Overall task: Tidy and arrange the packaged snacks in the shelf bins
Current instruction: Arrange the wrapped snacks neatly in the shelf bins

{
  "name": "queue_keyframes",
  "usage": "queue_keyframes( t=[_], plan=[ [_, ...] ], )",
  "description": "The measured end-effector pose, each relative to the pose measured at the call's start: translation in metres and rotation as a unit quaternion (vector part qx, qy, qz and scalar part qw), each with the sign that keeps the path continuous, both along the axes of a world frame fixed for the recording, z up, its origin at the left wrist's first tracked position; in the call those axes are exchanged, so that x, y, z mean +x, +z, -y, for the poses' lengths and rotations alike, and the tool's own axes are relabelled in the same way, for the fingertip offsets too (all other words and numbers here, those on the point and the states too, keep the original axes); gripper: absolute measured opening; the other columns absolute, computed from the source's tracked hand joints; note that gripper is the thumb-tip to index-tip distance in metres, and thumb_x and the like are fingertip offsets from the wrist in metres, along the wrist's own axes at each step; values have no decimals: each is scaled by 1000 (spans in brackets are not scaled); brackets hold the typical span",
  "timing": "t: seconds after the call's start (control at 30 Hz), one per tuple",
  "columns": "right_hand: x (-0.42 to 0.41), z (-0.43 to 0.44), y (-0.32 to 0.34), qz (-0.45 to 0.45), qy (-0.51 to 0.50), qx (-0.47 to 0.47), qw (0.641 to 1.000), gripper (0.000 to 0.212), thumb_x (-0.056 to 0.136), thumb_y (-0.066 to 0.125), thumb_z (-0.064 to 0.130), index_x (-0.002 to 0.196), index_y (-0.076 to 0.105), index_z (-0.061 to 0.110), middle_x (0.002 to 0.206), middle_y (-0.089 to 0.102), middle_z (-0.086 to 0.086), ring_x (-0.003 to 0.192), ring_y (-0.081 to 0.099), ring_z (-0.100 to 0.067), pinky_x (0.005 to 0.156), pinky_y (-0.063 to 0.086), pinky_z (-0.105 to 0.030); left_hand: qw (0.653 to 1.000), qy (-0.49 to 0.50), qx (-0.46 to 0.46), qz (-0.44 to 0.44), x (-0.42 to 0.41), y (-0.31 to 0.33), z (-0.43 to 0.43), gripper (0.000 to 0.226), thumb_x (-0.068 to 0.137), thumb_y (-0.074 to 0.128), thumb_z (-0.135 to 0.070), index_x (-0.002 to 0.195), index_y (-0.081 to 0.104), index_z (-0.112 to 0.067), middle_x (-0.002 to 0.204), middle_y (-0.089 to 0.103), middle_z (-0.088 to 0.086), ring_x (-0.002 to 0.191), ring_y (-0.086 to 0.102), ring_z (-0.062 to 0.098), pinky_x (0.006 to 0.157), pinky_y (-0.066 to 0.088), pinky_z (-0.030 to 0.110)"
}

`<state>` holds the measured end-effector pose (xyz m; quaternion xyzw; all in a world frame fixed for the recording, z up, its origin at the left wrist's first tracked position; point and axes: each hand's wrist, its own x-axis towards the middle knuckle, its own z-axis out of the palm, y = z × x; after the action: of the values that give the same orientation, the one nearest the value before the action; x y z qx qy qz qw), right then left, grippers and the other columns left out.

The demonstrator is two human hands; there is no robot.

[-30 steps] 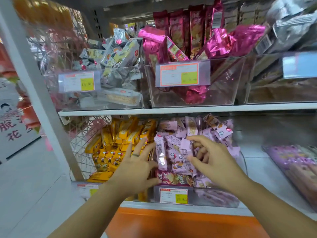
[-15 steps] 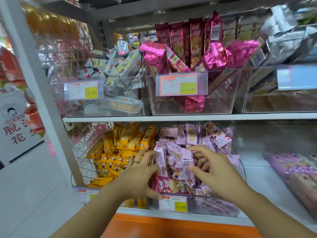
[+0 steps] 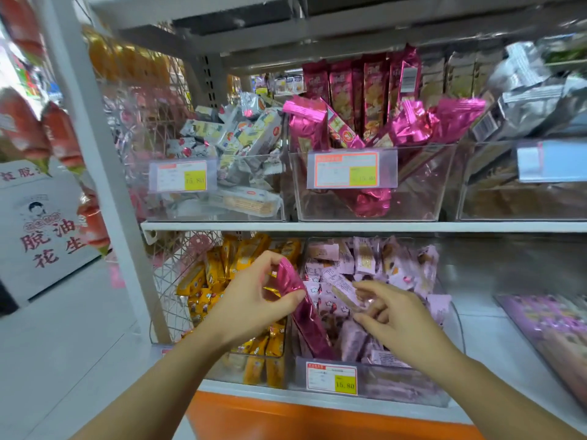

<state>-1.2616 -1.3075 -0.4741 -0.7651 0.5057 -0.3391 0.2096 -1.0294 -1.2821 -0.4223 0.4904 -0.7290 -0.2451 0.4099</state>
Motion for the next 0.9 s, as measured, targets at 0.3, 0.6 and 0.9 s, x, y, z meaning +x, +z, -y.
queue_keyframes(
  t=[0.3, 0.6, 0.9],
  plan=[
    [10, -22, 71, 34, 108, -22, 993, 50, 82, 72, 27, 121, 46, 46, 122, 57, 23, 112, 51, 10, 97, 45, -21, 988, -50, -76, -128, -6, 58, -25, 25, 79, 74, -19, 97, 57, -23, 88, 69, -7, 86, 65, 12, 79, 53, 25],
    [-18, -75, 136, 131, 118, -19, 984, 48, 79, 75, 14, 114, 53, 39, 108, 64, 11, 94, 63, -3, 84, 50, -25, 939, -67, -144, -304, -9, 128, -55, 16, 83, 65, -21, 97, 57, -20, 82, 67, -5, 76, 65, 8, 67, 53, 20],
    [-28, -105, 193, 227, -27, -285, 931, 26, 83, 67, 5, 87, 62, 30, 91, 68, 15, 79, 63, 1, 68, 48, -11, 962, -29, -135, -236, -26, 170, -44, 26, 88, 57, -42, 112, 56, -31, 110, 65, -7, 94, 66, 13, 87, 54, 33]
  ],
)
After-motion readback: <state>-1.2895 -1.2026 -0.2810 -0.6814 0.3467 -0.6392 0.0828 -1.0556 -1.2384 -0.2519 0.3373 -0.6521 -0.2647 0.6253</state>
